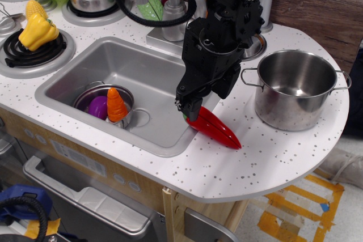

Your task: Put pepper in pot or pan

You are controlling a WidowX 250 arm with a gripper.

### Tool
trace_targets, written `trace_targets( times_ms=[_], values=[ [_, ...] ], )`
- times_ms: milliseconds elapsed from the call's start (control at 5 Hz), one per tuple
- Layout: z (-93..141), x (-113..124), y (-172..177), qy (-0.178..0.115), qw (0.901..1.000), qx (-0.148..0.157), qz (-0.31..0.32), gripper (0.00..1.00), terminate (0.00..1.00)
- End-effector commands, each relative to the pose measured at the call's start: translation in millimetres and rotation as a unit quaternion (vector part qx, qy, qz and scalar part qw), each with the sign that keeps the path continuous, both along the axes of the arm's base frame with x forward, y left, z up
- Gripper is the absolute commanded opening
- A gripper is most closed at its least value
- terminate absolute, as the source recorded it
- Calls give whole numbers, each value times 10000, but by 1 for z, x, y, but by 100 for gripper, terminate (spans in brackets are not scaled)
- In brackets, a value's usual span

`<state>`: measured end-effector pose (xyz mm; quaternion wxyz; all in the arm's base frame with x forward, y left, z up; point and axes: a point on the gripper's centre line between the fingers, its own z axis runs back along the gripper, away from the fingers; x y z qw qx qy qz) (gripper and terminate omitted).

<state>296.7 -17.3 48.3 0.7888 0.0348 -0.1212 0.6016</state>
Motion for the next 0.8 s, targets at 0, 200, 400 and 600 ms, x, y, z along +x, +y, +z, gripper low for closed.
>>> trace_targets(
  times_ms=[0,200,400,600],
  values=[
    [0,0,0,0,10000,0,0,100,0],
    [-10,7,3,0,9996,-274,25,100,0],
    [-13,6,5,2,9996,-282,11,100,0],
    [-21,6,7,-50,9992,-399,63,100,0]
  ],
)
